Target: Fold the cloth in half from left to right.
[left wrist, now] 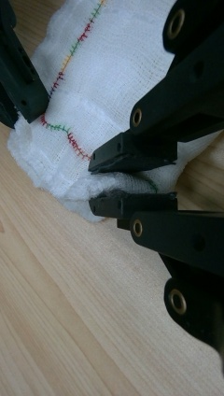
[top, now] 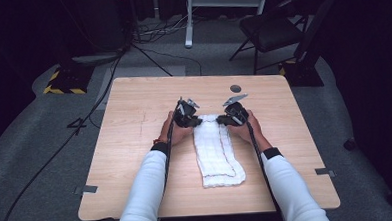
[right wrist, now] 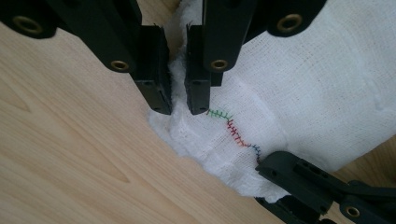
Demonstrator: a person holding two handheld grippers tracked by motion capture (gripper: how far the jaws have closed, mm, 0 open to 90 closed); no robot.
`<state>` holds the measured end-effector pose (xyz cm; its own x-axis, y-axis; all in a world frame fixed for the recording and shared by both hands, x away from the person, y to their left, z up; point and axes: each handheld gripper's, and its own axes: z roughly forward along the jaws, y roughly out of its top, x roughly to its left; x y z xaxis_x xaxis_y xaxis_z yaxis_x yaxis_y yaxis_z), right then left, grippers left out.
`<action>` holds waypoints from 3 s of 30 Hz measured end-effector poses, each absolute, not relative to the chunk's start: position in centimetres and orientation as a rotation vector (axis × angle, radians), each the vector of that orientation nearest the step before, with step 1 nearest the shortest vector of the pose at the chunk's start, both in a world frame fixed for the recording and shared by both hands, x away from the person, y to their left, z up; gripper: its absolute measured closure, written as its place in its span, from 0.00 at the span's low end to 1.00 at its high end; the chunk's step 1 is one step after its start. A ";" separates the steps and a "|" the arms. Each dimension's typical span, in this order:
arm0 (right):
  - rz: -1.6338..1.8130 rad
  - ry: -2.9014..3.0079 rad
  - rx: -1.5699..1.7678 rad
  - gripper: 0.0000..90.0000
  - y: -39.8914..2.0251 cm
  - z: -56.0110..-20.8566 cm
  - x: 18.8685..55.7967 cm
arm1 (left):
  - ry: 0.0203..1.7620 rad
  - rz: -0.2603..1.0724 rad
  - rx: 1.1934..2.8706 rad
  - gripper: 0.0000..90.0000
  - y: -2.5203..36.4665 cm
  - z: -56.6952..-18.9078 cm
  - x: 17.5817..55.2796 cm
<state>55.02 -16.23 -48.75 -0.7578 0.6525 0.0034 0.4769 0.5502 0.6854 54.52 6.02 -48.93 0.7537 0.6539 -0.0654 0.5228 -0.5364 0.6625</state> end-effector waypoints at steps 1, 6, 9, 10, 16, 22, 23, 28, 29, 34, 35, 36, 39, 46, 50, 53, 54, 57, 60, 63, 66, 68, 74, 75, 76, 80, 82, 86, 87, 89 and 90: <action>1.003 2.526 0.938 0.91 -16.2 -48.7 55.0 | 0.876 0.268 2.275 0.89 5.9 -48.8 54.6; 1.026 2.458 0.916 0.92 -16.3 -47.7 54.8 | 0.885 0.322 2.264 0.92 5.5 -47.9 55.0; 1.036 2.430 0.906 0.92 -16.5 -47.3 54.8 | 0.876 0.335 2.248 0.93 5.4 -47.2 55.2; 1.037 2.420 0.900 0.92 -16.6 -47.2 54.8 | 0.866 0.354 2.244 0.93 5.3 -47.0 55.2; 1.064 2.360 0.898 0.92 -17.2 -45.9 54.8 | 0.829 0.405 2.247 0.93 4.6 -45.6 55.4; 1.073 2.326 0.887 0.92 -17.9 -44.9 54.9 | 0.816 0.424 2.228 0.93 4.1 -44.6 55.6; 1.072 2.323 0.888 0.92 -17.9 -44.8 54.9 | 0.811 0.433 2.226 0.93 4.1 -44.4 55.6; 1.089 2.292 0.882 0.92 -18.3 -44.1 54.8 | 0.796 0.433 2.199 0.93 4.2 -43.5 55.6; 1.086 2.290 0.879 0.92 -18.3 -44.0 54.8 | 0.793 0.436 2.195 0.93 4.2 -43.5 55.6; 1.082 2.286 0.872 0.92 -18.2 -43.4 55.0 | 0.786 0.439 2.186 0.93 4.3 -43.2 55.7; 1.082 2.285 0.869 0.92 -18.1 -43.3 55.0 | 0.786 0.438 2.183 0.93 4.4 -43.1 55.8; 1.081 2.285 0.867 0.92 -18.1 -43.2 55.0 | 0.782 0.441 2.185 0.93 4.5 -43.0 55.8; 1.082 2.277 0.852 0.92 -18.1 -42.7 55.1 | 0.776 0.449 2.170 0.93 4.6 -42.4 55.9; 1.104 2.274 0.820 0.92 -18.2 -41.9 54.4 | 0.737 0.414 2.143 0.93 5.2 -41.5 54.8; 1.148 2.299 0.788 0.92 -18.7 -41.5 53.2 | 0.689 0.372 2.138 0.93 5.9 -41.4 53.6; 1.170 2.321 0.753 0.92 -19.0 -41.6 52.1 | 0.652 0.354 2.146 0.93 6.1 -41.5 52.6; 1.179 2.329 0.748 0.92 -19.1 -41.7 51.8 | 0.639 0.343 2.144 0.93 6.2 -41.5 52.3; 1.202 2.348 0.721 0.92 -19.4 -41.7 50.6 | 0.606 0.319 2.148 0.93 6.4 -41.6 51.2; 1.231 2.375 0.689 0.92 -19.7 -42.0 49.5 | 0.586 0.292 2.161 0.93 6.6 -41.9 50.0; 1.239 2.402 0.653 0.92 -20.0 -42.2 48.3 | 0.528 0.292 2.194 0.93 6.5 -42.1 48.4; 1.242 2.432 0.620 0.92 -20.2 -42.3 47.1 | 0.511 0.268 2.197 0.93 6.7 -42.5 47.3; 1.249 2.446 0.600 0.92 -20.2 -42.4 46.2 | 0.492 0.263 2.210 0.93 6.7 -42.9 46.6; 1.241 2.498 0.541 0.92 -20.5 -42.9 43.9 | 0.441 0.241 2.247 0.92 6.5 -43.8 44.5; 1.238 2.505 0.534 0.92 -20.6 -43.0 43.6 | 0.434 0.237 2.253 0.92 6.4 -43.9 44.2; 1.240 2.511 0.534 0.92 -20.8 -43.2 43.3 | 0.425 0.233 2.257 0.92 6.3 -44.0 43.9; 1.251 2.527 0.535 0.92 -21.3 -43.8 42.4 | 0.392 0.210 2.287 0.92 5.9 -44.5 42.8; 1.250 2.547 0.533 0.92 -21.5 -44.1 42.0 | 0.374 0.207 2.308 0.92 5.6 -44.8 42.2; 1.231 2.573 0.528 0.91 -21.9 -44.7 41.2 | 0.349 0.188 2.329 0.92 5.1 -45.6 41.1; 1.225 2.577 0.531 0.90 -22.1 -44.9 41.0 | 0.344 0.182 2.332 0.92 5.0 -45.8 40.9; 1.227 2.588 0.543 0.90 -22.2 -45.3 40.7 | 0.345 0.185 2.344 0.91 4.9 -46.1 40.5; 1.213 2.596 0.547 0.90 -22.3 -45.6 40.5 | 0.345 0.189 2.350 0.91 4.8 -46.3 40.3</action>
<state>40.48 -22.26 -45.65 -0.9055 0.4220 -0.0439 0.2372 0.5892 0.7724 40.33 4.80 -46.34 0.9530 0.3010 0.0352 0.1920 -0.6896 0.6983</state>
